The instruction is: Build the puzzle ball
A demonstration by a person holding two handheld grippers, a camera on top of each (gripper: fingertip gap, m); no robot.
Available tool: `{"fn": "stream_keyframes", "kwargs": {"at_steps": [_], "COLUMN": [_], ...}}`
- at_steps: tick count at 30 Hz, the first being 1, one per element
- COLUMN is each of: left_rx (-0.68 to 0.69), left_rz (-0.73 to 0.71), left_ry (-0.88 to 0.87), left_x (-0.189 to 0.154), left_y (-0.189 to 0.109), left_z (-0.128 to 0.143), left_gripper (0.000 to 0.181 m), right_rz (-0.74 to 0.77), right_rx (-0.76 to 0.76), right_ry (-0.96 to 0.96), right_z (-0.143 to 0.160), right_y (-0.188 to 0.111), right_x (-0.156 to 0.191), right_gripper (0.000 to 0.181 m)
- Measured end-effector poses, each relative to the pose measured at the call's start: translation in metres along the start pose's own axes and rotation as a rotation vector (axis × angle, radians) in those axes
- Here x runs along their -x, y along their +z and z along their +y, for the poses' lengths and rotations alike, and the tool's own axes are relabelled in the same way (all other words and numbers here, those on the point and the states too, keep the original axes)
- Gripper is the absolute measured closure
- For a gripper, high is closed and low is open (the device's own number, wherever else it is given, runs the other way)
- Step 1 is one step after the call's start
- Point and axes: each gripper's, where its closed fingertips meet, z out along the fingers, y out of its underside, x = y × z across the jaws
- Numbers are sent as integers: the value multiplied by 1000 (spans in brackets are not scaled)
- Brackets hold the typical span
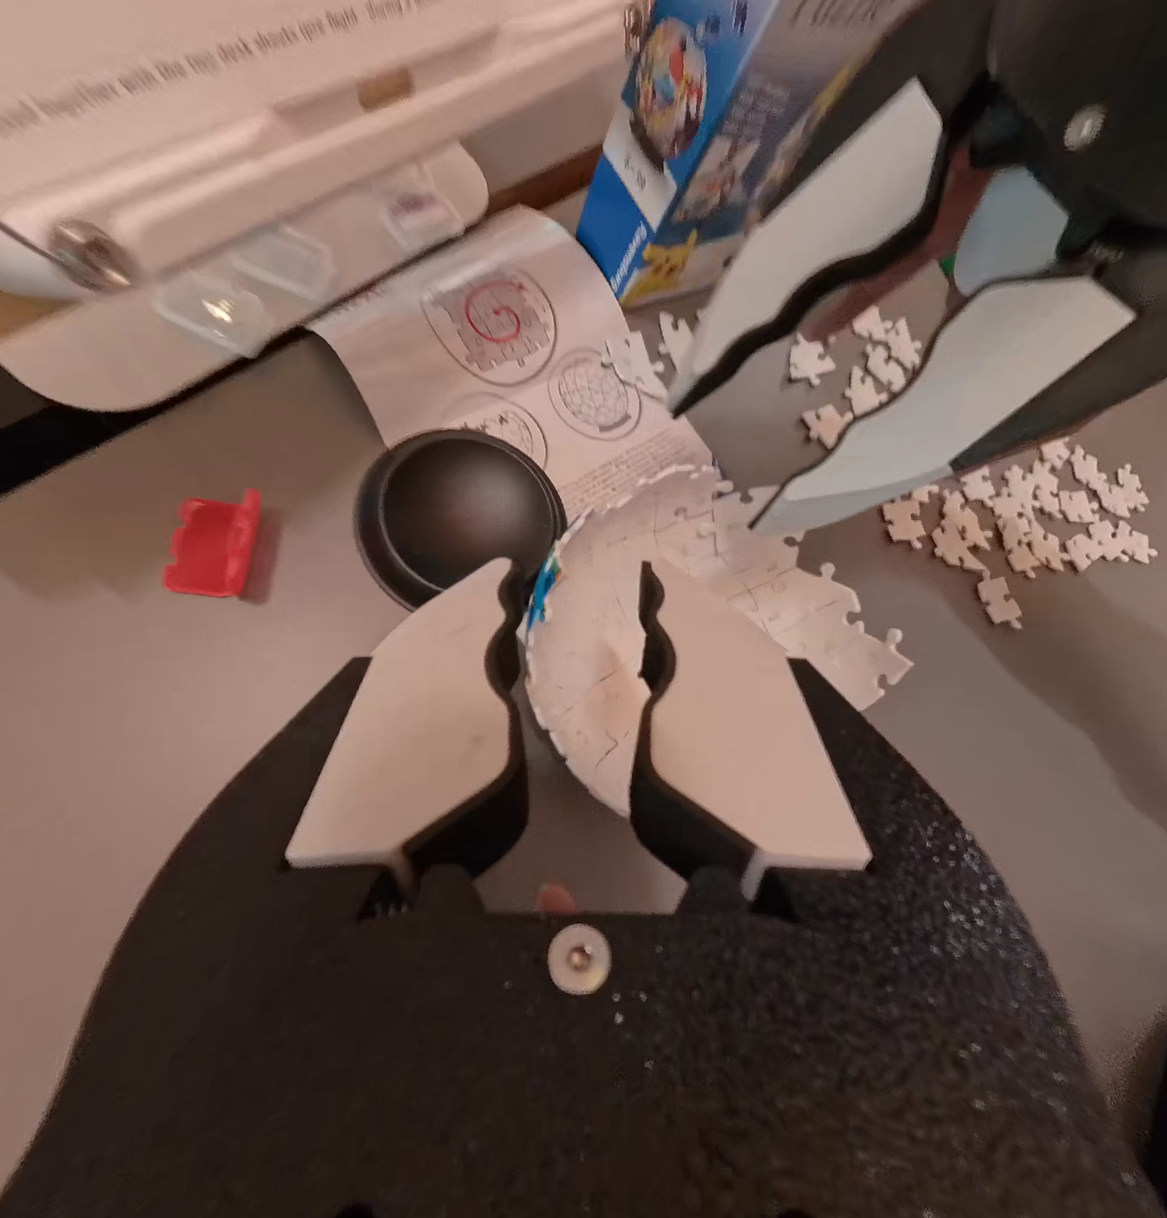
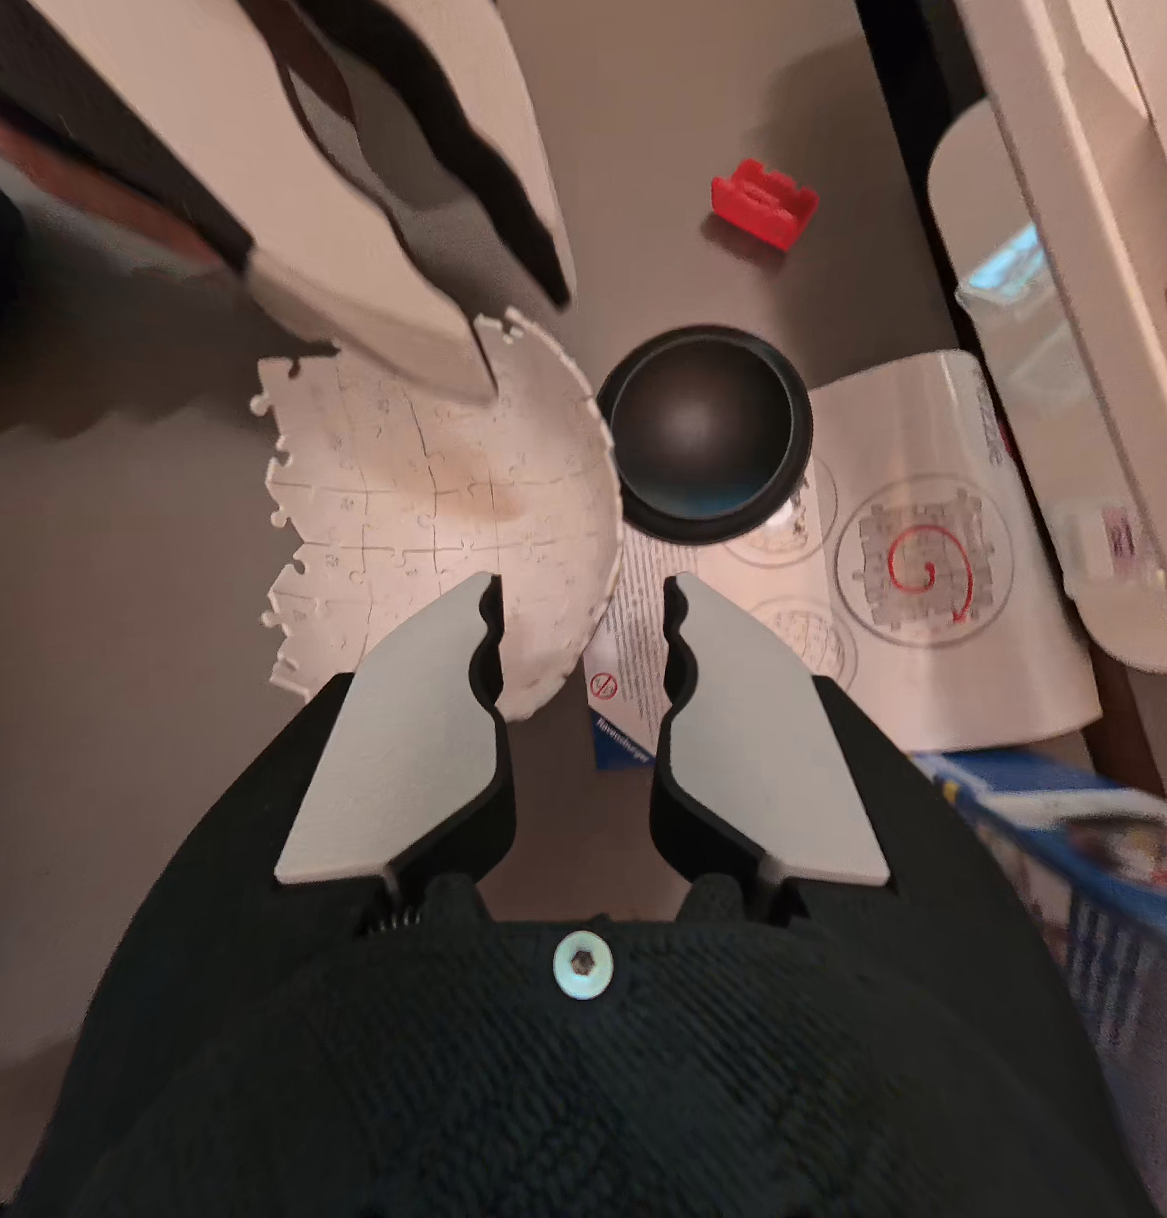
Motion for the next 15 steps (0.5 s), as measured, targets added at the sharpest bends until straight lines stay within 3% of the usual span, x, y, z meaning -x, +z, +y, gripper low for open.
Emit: {"fn": "stream_keyframes", "kwargs": {"at_steps": [5, 8, 11, 15], "left_rx": [-179, -283, -282, -181], "left_rz": [-99, -158, -164, -170], "left_ry": [9, -3, -14, -15], "left_x": [5, 6, -1, -8], "left_y": [-48, -81, -88, -69], "left_z": [-30, -38, -23, 22], "left_gripper": [148, 149, 150, 147], "right_rz": [131, 224, 255, 193], "right_rx": [-107, -183, -193, -235], "right_ry": [86, -28, -128, -186], "right_z": [22, 24, 27, 21], "right_y": [-25, -31, -23, -10], "right_x": [7, 33, 60, 91], "right_gripper": [134, 142, 149, 157]}}
